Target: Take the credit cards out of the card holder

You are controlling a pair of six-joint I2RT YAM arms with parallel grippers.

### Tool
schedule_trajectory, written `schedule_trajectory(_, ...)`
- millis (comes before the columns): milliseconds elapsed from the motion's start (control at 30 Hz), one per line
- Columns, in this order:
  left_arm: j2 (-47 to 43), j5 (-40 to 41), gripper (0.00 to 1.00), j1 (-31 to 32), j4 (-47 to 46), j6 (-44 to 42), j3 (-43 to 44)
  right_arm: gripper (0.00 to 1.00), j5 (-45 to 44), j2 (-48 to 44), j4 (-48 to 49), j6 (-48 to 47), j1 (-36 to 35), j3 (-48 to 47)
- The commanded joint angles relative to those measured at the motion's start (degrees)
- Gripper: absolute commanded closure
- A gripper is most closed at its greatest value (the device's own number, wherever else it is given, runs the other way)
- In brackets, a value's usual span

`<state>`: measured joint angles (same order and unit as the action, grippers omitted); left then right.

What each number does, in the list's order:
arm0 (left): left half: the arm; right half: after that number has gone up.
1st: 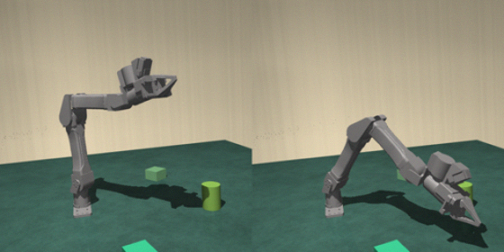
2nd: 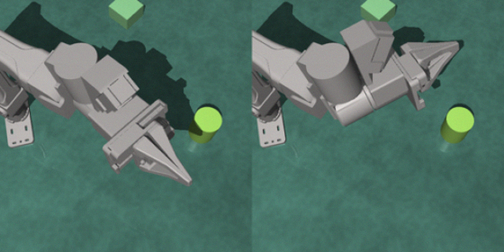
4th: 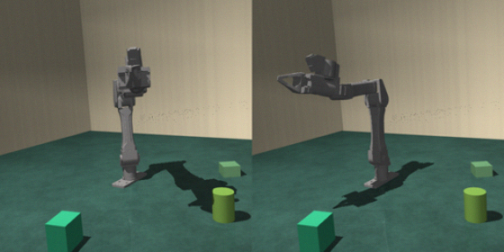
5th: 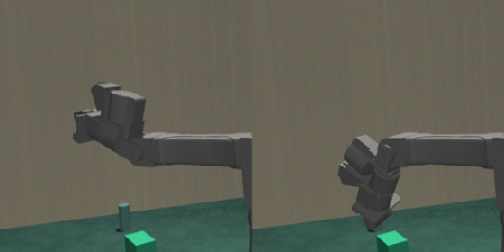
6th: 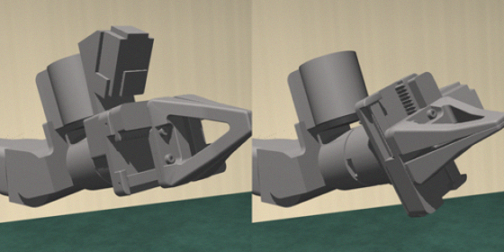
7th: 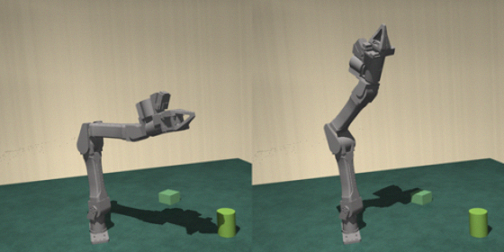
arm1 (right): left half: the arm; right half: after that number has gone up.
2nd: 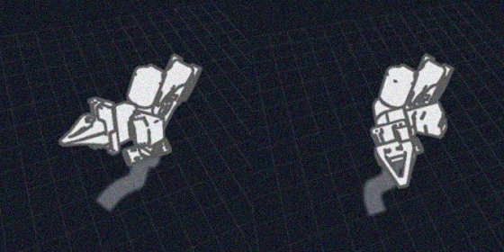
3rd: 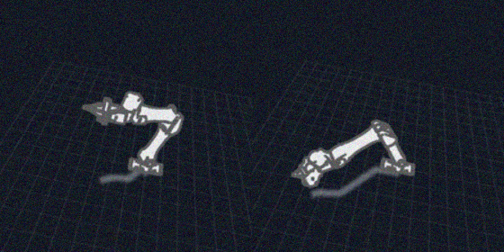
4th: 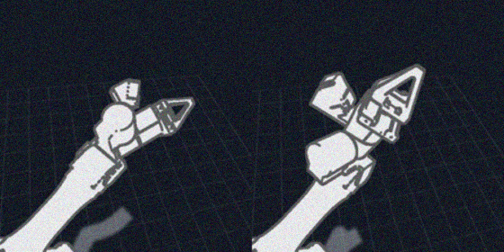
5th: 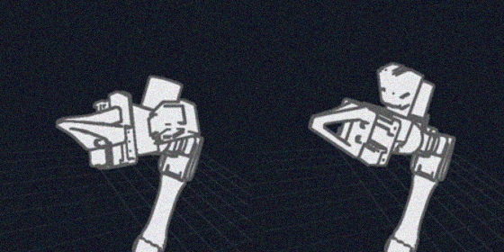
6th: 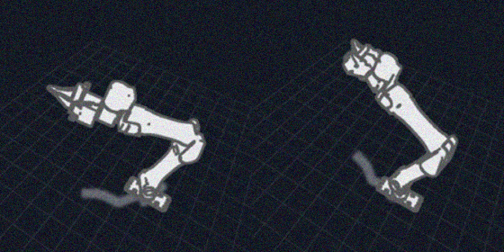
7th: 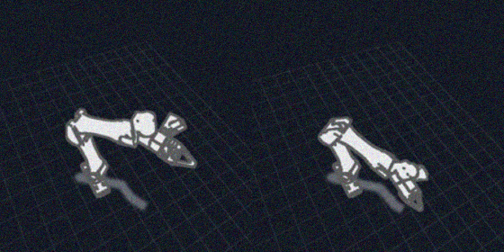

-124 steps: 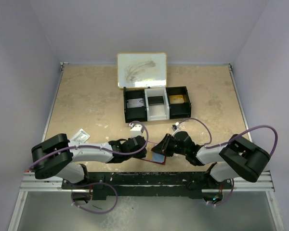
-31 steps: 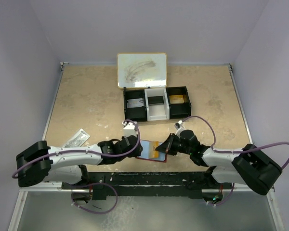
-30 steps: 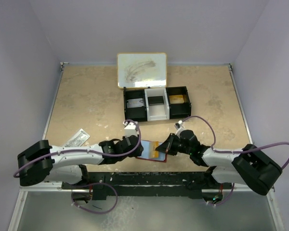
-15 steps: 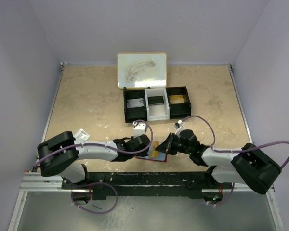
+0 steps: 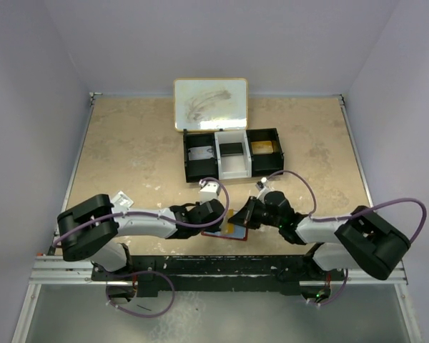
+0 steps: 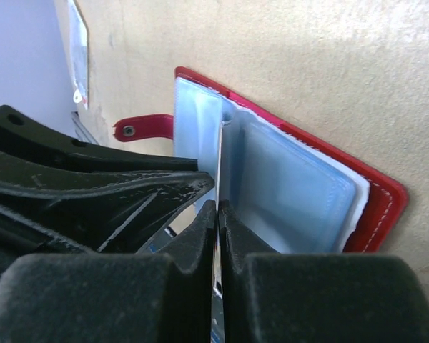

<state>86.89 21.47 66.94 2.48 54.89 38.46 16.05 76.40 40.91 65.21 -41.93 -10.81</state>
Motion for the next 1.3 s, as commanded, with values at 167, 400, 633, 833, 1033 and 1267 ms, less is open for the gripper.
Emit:
schedule_trajectory(167,-2.96,2.74,0.90,0.41,3.84,0.18,-1.43,1.00,-4.72,-12.44,-10.67,-1.80,0.18,-0.49)
schedule_trajectory(400,-6.84,3.69,0.85,0.39,3.57,0.30,-2.71,1.00,-9.53,-25.96,-19.10,-7.00,0.14,-0.63)
schedule_trajectory(633,-14.10,7.41,0.78,0.39,8.15,-0.04,-2.16,1.00,-16.65,-33.27,-28.16,-18.05,0.18,-6.04)
schedule_trajectory(833,-18.00,5.18,0.73,0.39,5.96,-0.60,-2.93,1.00,-29.38,-36.49,-39.70,-20.14,0.16,-10.70)
schedule_trajectory(1033,-9.57,-3.47,0.73,0.66,-7.16,-0.36,-0.56,1.00,-39.59,-35.52,-50.86,-13.06,0.18,-14.57)
schedule_trajectory(1267,4.41,-4.42,0.74,3.26,-6.51,-2.24,8.59,1.00,-41.34,-34.47,-53.62,-9.31,0.82,-14.73)
